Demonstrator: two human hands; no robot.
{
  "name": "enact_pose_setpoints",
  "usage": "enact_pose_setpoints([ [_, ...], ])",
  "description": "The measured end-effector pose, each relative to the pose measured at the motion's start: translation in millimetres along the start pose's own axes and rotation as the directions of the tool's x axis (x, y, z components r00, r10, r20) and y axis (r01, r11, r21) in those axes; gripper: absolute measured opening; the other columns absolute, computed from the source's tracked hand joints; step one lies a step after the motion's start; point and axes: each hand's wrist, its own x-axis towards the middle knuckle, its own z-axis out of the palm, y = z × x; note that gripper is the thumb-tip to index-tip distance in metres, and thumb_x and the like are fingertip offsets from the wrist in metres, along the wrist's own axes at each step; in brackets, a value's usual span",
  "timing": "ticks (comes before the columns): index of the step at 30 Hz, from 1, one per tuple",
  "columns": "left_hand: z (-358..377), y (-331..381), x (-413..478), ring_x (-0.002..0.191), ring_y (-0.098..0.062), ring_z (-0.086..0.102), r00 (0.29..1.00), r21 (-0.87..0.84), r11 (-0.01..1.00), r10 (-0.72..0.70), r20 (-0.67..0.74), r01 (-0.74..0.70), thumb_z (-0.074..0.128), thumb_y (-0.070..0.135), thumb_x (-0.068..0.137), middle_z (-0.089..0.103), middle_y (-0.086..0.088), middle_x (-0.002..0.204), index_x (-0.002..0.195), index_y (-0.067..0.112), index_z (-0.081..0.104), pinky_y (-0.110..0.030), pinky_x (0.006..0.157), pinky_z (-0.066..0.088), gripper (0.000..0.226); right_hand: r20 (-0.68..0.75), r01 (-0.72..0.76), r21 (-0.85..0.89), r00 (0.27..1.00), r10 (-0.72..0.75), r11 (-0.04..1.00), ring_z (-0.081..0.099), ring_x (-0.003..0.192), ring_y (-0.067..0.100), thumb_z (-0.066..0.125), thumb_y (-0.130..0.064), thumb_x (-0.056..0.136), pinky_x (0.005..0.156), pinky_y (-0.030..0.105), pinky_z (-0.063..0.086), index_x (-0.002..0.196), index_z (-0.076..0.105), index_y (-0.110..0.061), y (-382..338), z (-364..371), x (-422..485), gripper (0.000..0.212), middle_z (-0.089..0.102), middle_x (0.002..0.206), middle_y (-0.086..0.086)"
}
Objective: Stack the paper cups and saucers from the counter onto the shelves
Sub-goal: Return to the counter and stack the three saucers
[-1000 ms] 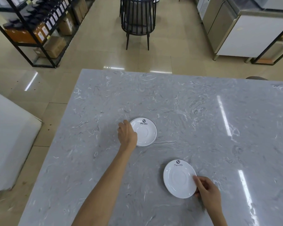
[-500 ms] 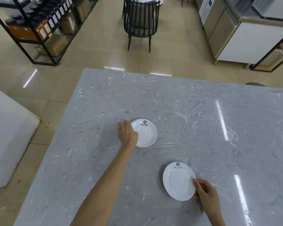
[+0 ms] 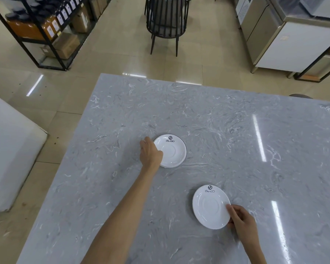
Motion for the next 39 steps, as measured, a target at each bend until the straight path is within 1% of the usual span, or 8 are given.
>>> enact_pose_setpoints([
  [8,-0.9,-12.7,3.4,0.105,-0.041,0.058,1.000,-0.092,0.996,0.014,0.015,-0.013,0.052,0.005,0.089,0.047,-0.016,0.126,0.117,0.005,0.044,-0.040,0.073,0.040,0.029,0.121,-0.020,-0.047,0.992,0.026,0.999,0.073,0.066,0.013,0.068,-0.014,0.089,0.056,0.024,0.059,0.092,0.073,-0.013,-2.3,-8.2,3.6,0.005,0.077,0.077,-0.002],
  [13,3.0,-22.5,7.8,0.104,-0.038,0.059,0.998,-0.142,0.990,-0.016,0.068,0.025,0.048,0.016,0.096,0.054,-0.015,0.120,0.112,0.003,0.052,-0.041,0.082,0.043,0.022,0.078,-0.047,-0.053,0.996,0.051,0.997,0.073,0.072,0.026,0.069,-0.014,0.088,0.073,0.047,0.061,0.089,0.074,-0.012,-2.9,-4.4,3.7,0.006,0.077,0.083,0.010],
  [18,0.4,-36.2,15.7,0.094,-0.027,0.062,0.993,-0.362,0.931,0.003,0.118,0.041,0.056,0.021,0.091,0.063,-0.002,0.099,0.104,0.006,0.062,-0.034,0.079,0.046,0.021,0.083,-0.077,0.062,0.994,0.072,0.995,0.066,0.073,0.025,0.067,-0.010,0.089,0.071,0.041,0.055,0.094,0.072,0.001,-19.1,3.8,4.8,0.013,0.072,0.083,0.017],
  [23,-3.3,-41.1,23.3,0.084,-0.024,0.057,0.972,-0.564,0.814,-0.001,0.234,0.137,0.049,0.014,0.093,0.061,-0.011,0.089,0.092,0.004,0.063,-0.057,0.091,0.053,0.017,0.136,-0.048,0.142,0.990,0.028,0.989,0.064,0.080,0.033,0.064,-0.010,0.091,0.067,0.037,0.061,0.098,0.068,0.005,-81.5,27.2,33.6,0.017,0.069,0.090,0.023],
  [27,-5.3,-43.4,20.4,0.087,-0.027,0.060,0.968,-0.579,0.808,0.040,0.248,0.115,0.040,0.002,0.091,0.065,-0.009,0.096,0.098,0.015,0.065,-0.053,0.089,0.054,0.029,0.147,0.015,0.127,0.989,-0.033,0.992,0.063,0.071,0.027,0.063,-0.004,0.091,0.056,0.029,0.062,0.097,0.065,0.008,-137.4,77.6,67.5,0.014,0.065,0.083,0.019],
  [32,-8.0,-46.9,14.5,0.084,-0.023,0.061,0.970,-0.592,0.805,0.110,0.217,0.041,0.042,0.005,0.096,0.066,0.000,0.089,0.096,0.020,0.064,-0.049,0.084,0.055,0.027,0.167,0.059,-0.007,0.984,-0.057,0.998,0.067,0.059,0.024,0.064,-0.008,0.089,0.068,0.044,0.063,0.092,0.068,0.000,-168.6,136.4,92.4,0.010,0.068,0.078,0.013],
  [36,-9.3,-46.9,14.6,0.094,-0.035,0.065,0.968,-0.578,0.815,0.111,0.225,0.041,0.045,0.009,0.096,0.066,-0.007,0.096,0.103,0.014,0.066,-0.053,0.087,0.056,0.022,0.182,0.043,-0.090,0.983,-0.026,0.995,0.068,0.052,0.020,0.063,-0.008,0.089,0.056,0.036,0.063,0.094,0.068,0.001,-172.6,154.0,99.6,0.011,0.070,0.080,0.014],
  [39,-8.1,-49.8,15.7,0.104,-0.035,0.065,0.970,-0.567,0.822,0.091,0.227,0.056,0.050,0.014,0.095,0.069,-0.010,0.106,0.108,0.011,0.066,-0.055,0.091,0.054,0.021,0.158,0.032,-0.132,0.987,-0.011,0.991,0.069,0.052,0.021,0.064,-0.009,0.089,0.067,0.043,0.063,0.095,0.068,-0.001,-174.0,158.1,98.7,0.011,0.070,0.075,0.009],
])
